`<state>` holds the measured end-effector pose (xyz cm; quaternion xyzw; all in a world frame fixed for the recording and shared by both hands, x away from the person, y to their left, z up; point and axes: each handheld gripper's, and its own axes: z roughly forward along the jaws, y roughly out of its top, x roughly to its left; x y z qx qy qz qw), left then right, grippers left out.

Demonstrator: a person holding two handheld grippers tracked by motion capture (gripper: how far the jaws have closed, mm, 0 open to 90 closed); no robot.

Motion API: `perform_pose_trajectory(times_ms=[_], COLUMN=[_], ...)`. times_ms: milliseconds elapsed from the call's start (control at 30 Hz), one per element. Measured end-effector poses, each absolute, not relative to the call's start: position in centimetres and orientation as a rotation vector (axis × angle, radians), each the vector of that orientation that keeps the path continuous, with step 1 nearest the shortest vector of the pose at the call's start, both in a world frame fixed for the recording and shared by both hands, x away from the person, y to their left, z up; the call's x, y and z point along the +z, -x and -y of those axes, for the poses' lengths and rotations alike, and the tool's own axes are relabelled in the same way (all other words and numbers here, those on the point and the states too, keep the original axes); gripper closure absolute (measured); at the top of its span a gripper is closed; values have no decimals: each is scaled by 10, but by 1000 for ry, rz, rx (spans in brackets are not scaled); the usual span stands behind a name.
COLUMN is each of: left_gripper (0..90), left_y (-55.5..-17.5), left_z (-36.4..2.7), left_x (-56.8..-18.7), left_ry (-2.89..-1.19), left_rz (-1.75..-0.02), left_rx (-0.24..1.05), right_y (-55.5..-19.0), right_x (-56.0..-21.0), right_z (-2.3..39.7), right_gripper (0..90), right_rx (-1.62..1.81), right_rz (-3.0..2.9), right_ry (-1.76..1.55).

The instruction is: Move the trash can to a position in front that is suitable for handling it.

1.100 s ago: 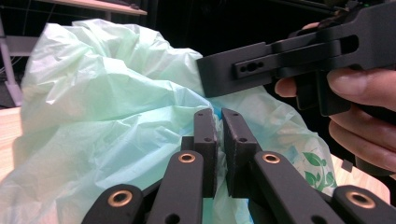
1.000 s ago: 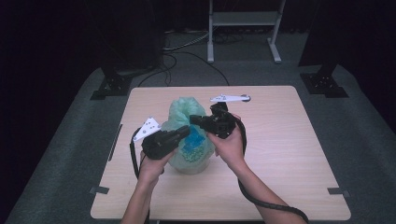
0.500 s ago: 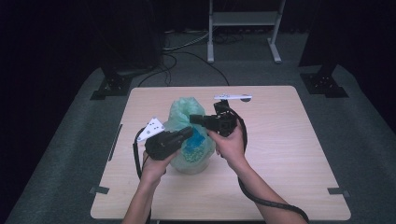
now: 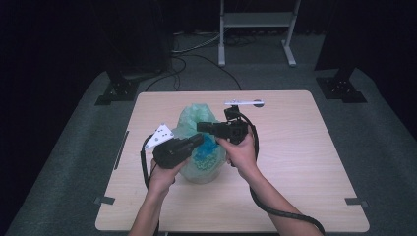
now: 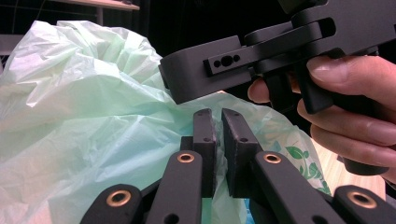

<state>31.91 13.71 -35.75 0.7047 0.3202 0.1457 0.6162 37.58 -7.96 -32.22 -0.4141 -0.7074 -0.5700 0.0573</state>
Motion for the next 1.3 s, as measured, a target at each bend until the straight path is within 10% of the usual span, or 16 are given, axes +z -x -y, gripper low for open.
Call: perform_pose_trajectory(times_ms=[433, 900, 1300], left_gripper=[845, 824, 641], left_y=[-319, -319, -321], left_z=[-135, -137, -157], left_x=[-358, -356, -349], left_ry=[-1628, -1626, -1555], left_rz=[-732, -730, -788], left_rx=[332, 329, 331], right_y=[-378, -382, -383], right_x=[-324, -329, -331], right_z=[81, 76, 89], right_gripper=[711, 900, 900], right_rx=[-1723, -1631, -1668], right_rz=[2148, 2311, 2250], right_ry=[1274, 1411, 1410])
